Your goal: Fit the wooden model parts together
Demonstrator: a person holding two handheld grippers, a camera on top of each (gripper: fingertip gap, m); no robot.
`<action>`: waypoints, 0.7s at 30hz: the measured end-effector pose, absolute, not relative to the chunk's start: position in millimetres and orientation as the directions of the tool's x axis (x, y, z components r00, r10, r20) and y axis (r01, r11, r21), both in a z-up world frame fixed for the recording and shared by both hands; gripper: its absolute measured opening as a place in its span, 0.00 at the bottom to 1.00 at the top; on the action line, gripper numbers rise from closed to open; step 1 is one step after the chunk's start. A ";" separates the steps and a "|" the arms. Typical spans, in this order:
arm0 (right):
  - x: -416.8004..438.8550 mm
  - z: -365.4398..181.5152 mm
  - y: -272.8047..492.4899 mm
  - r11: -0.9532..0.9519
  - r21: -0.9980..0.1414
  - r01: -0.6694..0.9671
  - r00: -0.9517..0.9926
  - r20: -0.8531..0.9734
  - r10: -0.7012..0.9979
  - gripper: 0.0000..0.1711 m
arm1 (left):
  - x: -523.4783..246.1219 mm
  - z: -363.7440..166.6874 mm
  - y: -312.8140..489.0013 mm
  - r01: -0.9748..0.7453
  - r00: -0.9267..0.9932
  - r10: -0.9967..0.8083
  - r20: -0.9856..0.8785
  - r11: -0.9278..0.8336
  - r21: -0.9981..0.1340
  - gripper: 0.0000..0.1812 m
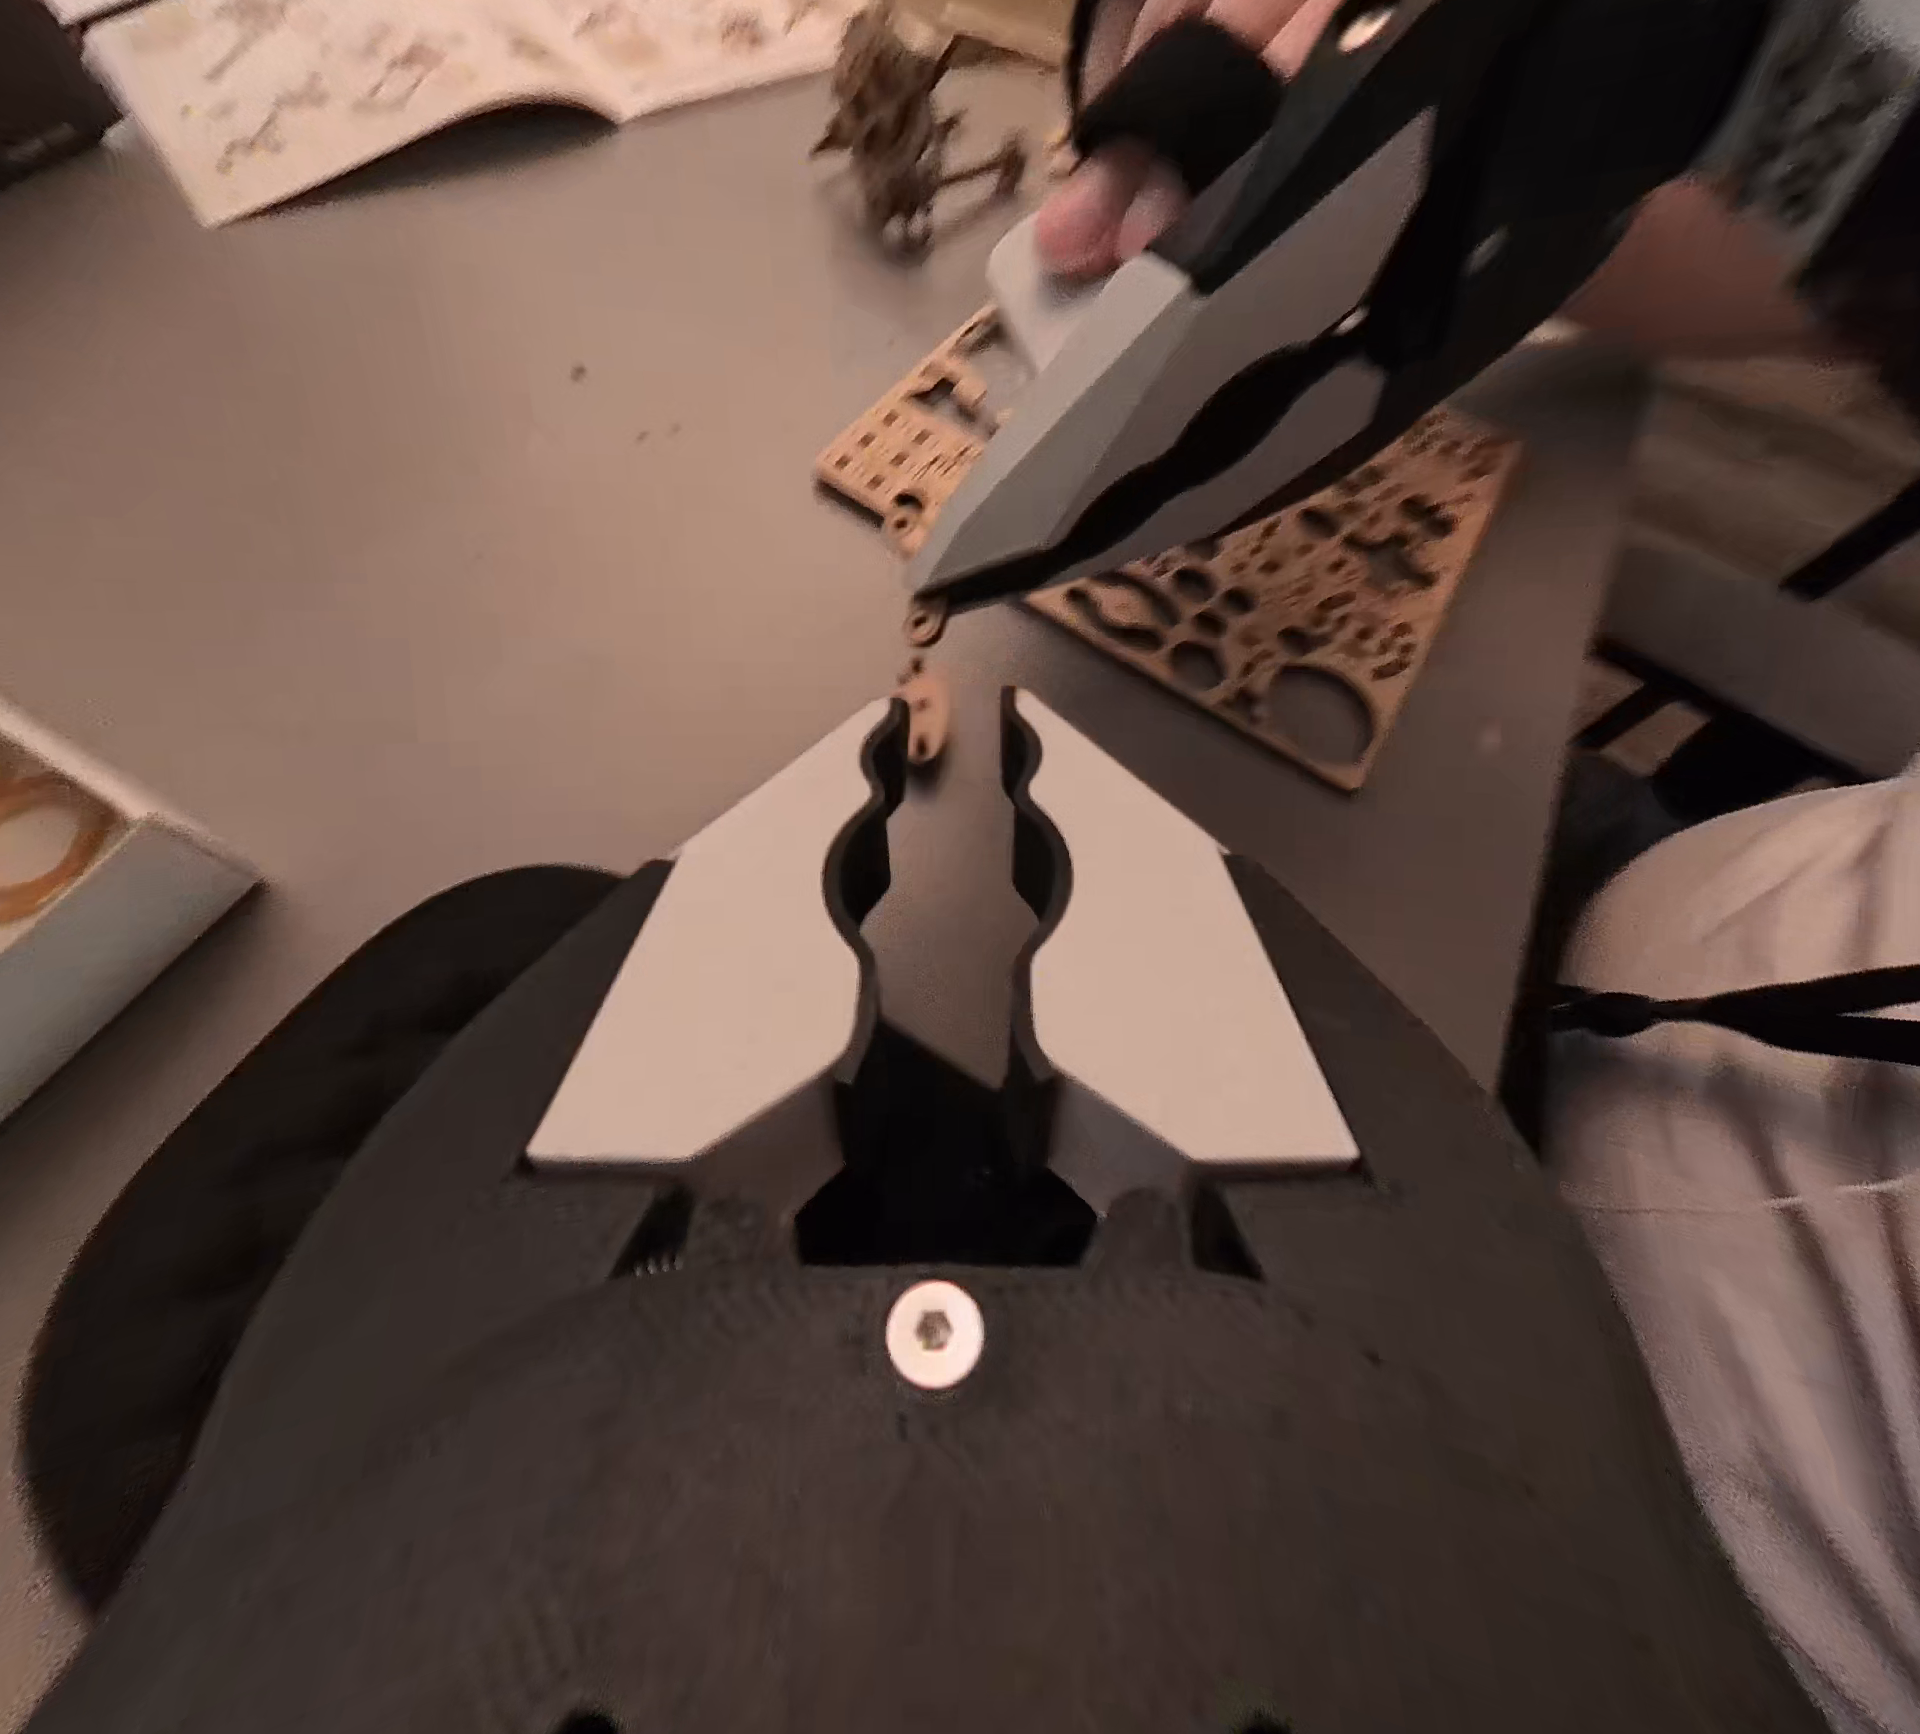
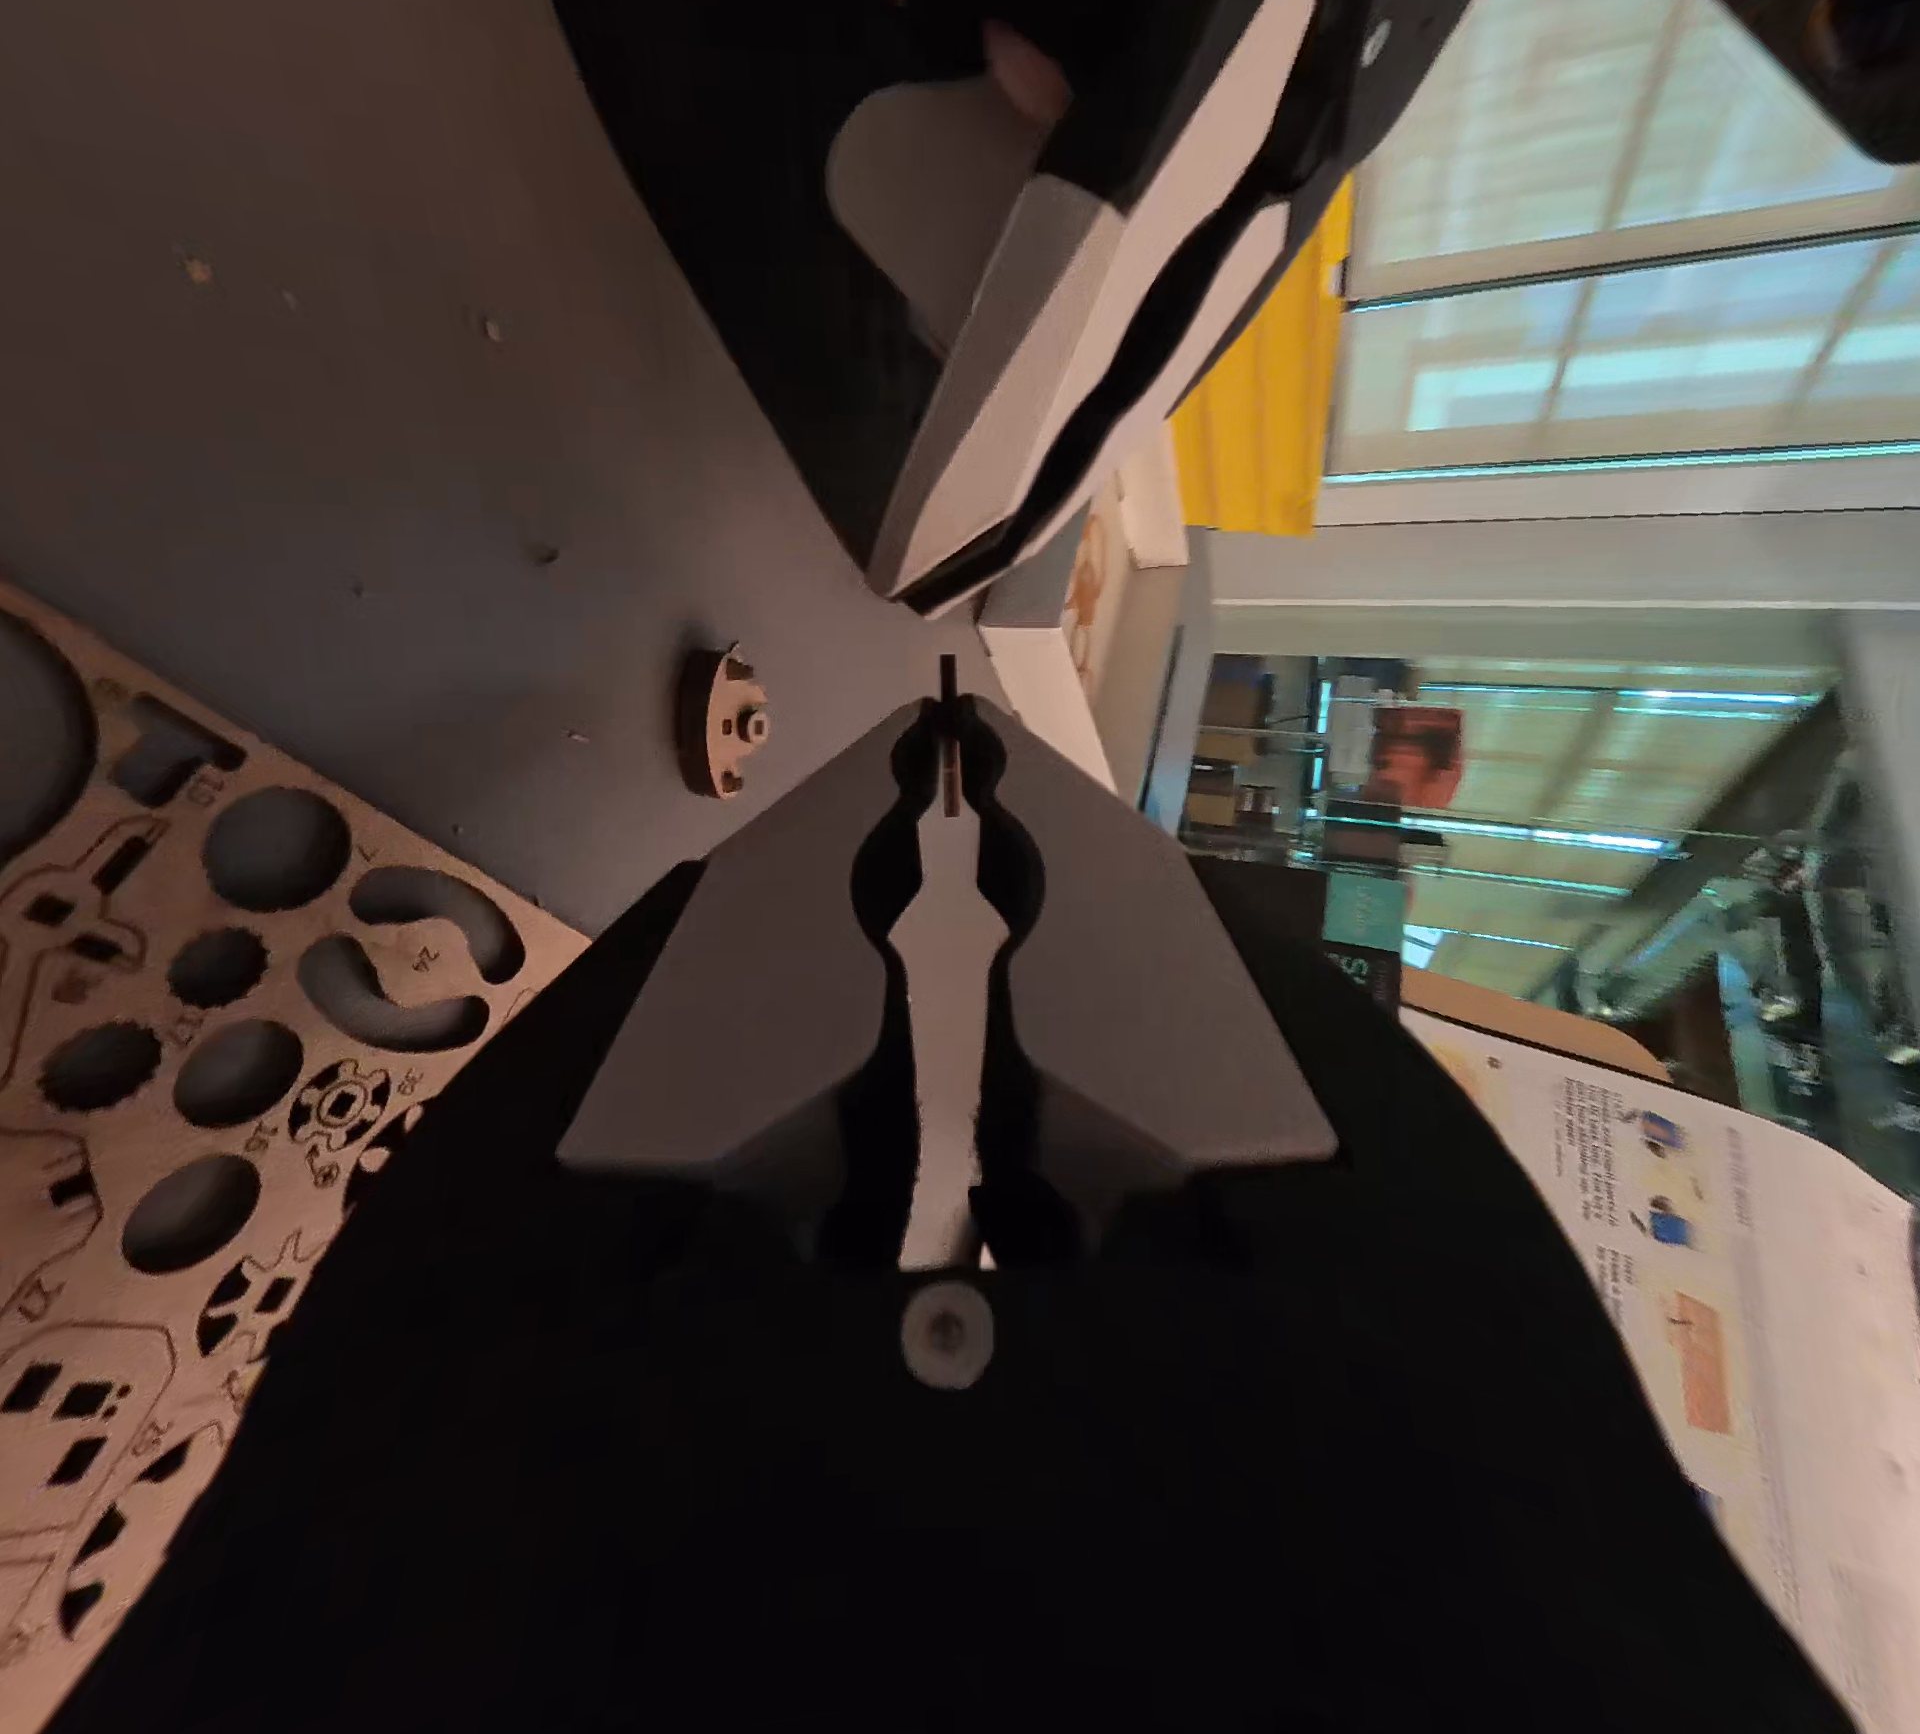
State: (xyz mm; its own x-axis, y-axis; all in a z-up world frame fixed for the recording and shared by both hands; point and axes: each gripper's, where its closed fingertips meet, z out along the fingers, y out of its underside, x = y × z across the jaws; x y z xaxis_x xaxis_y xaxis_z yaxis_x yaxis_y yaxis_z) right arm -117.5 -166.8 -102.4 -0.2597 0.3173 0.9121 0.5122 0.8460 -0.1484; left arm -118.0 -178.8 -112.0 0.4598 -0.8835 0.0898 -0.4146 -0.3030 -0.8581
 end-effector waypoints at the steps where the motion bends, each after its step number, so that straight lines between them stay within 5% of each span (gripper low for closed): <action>1: -117.7 -100.1 -170.8 0.851 -0.157 0.502 -0.244 0.918 0.313 0.01 | -114.2 -106.0 -182.6 -0.382 0.437 -0.894 0.102 -0.287 -0.878 0.10; 16: -115.4 -85.4 -198.5 0.909 -0.169 0.381 -0.171 0.953 0.249 0.01 | -99.1 -92.2 -200.3 -0.384 0.325 -0.945 -0.016 -0.116 -0.916 0.04; 21: -108.9 -83.6 -205.5 0.866 -0.371 0.335 -0.192 0.873 0.449 0.04 | -99.9 -92.8 -206.8 -0.392 0.273 -0.962 -0.015 -0.097 -0.915 0.03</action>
